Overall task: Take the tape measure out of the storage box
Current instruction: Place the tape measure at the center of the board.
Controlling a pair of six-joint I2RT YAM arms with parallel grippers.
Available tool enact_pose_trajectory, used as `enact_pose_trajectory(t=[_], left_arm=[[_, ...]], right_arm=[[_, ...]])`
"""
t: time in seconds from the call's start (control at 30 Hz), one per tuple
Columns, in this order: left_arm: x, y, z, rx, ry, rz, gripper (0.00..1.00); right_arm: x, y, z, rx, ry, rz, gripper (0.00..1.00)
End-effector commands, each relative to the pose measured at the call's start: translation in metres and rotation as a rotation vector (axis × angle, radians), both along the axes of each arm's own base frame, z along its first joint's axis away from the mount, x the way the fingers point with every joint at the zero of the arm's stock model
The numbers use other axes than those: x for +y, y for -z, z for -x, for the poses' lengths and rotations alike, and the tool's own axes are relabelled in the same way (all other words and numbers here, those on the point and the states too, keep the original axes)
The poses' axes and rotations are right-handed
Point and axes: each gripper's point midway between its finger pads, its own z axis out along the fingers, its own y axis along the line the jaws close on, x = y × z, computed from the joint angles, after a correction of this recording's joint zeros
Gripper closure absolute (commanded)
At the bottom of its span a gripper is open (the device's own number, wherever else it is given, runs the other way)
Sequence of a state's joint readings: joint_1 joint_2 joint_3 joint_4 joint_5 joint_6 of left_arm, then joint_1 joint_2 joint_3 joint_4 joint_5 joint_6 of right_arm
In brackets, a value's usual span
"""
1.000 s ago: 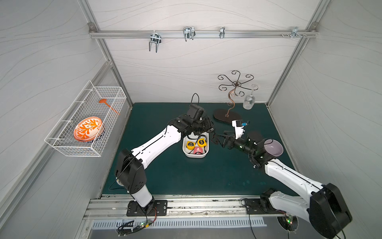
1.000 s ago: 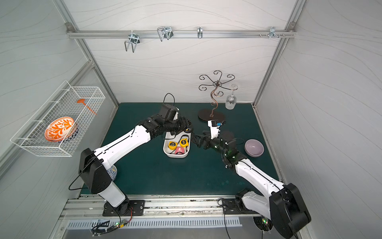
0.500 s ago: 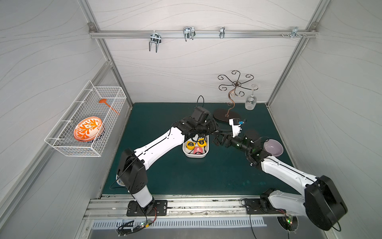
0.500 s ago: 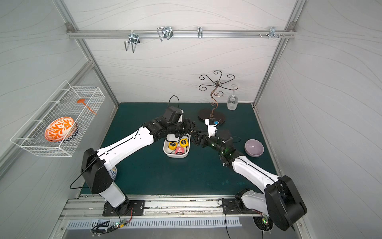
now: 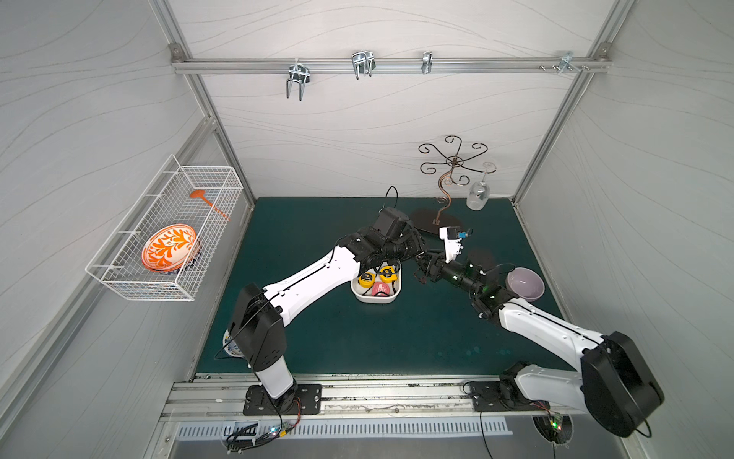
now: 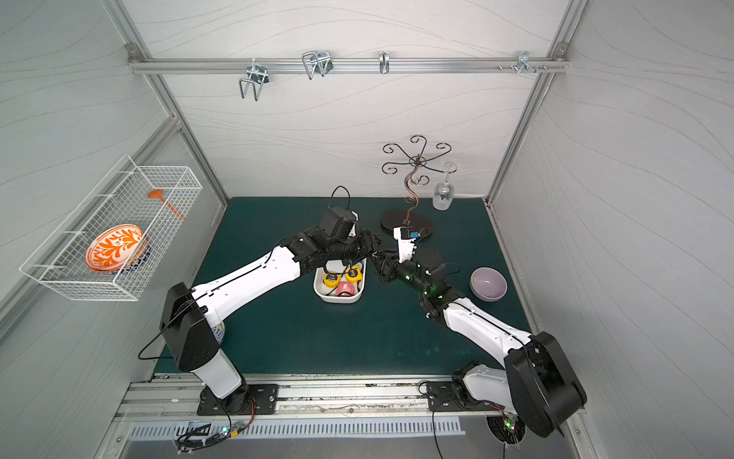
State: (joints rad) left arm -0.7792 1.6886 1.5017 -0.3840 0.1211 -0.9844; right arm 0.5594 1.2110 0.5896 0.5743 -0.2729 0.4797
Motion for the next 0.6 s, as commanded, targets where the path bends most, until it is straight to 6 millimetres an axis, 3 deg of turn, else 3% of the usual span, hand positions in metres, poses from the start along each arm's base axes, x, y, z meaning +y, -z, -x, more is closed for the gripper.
enact_pose_trajectory(t=[0.0,0.1,0.2,0.4,0.57], left_arm=[[-0.003,-0.034,-0.009,-0.093,-0.016,0.057,0.7],[0.005,-0.038,-0.012,-0.131,-0.026,0.019,0.27],[0.021,-0.038,-0.017,-0.162,-0.042,-0.038,0.0],[0.063,-0.035,-0.026,-0.21,-0.077,-0.147,0.0],[0.091,-0.017,-0.032,-0.222,-0.027,-0.318,0.0]], right_arm=[[-0.004,-0.007,0.002,-0.03,0.019,-0.004,0.95],[-0.011,-0.001,0.001,-0.02,0.048,0.021,0.97],[-0.024,0.008,-0.006,0.031,0.08,0.027,0.97],[-0.06,0.033,-0.03,0.18,0.155,0.004,0.97],[-0.082,0.069,-0.058,0.394,0.194,-0.033,0.97]])
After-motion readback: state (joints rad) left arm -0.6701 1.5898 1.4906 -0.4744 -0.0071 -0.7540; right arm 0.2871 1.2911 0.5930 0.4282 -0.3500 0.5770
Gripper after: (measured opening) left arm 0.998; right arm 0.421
